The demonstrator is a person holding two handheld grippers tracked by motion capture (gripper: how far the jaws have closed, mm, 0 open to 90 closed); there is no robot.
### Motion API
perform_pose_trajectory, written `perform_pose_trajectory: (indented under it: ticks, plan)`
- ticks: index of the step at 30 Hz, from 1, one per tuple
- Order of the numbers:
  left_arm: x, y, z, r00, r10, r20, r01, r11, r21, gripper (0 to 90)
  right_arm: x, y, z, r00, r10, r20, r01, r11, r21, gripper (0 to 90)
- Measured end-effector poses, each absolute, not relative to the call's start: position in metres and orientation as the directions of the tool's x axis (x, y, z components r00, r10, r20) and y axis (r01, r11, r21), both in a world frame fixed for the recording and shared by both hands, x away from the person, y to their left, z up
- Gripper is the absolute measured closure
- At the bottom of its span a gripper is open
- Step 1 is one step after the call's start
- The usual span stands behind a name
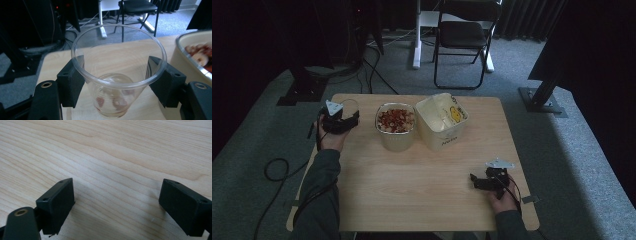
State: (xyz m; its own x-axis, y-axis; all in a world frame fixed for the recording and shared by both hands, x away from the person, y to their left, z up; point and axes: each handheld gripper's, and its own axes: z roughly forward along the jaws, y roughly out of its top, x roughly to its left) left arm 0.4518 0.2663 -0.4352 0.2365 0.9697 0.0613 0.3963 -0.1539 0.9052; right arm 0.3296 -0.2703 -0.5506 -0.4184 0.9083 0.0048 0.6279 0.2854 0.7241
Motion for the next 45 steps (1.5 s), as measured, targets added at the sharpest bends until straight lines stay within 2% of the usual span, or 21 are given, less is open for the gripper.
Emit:
perform_pose_trajectory:
  ticks: [7,23,31,45]
  plan:
    - [0.453,0.258,-0.41,0.273,0.955,0.114,0.375,-0.214,0.902,32.7,0.33,-0.27,-0.551,-0.418,0.908,0.005,0.628,0.285,0.724,12.6]
    - [0.453,0.225,-0.364,0.318,0.89,0.326,0.297,-0.42,0.858,33.7,0.33,-0.27,-0.551,-0.418,0.909,0.006,0.629,0.285,0.724,12.7]
    - [0.454,0.207,-0.355,0.349,0.825,0.445,0.264,-0.542,0.798,33.7,0.33,-0.27,-0.551,-0.418,0.909,0.006,0.629,0.284,0.724,12.6]
    - [0.452,0.177,-0.353,0.323,0.657,0.681,0.213,-0.752,0.624,33.7,0.33,-0.27,-0.551,-0.418,0.908,0.005,0.628,0.285,0.724,12.6]
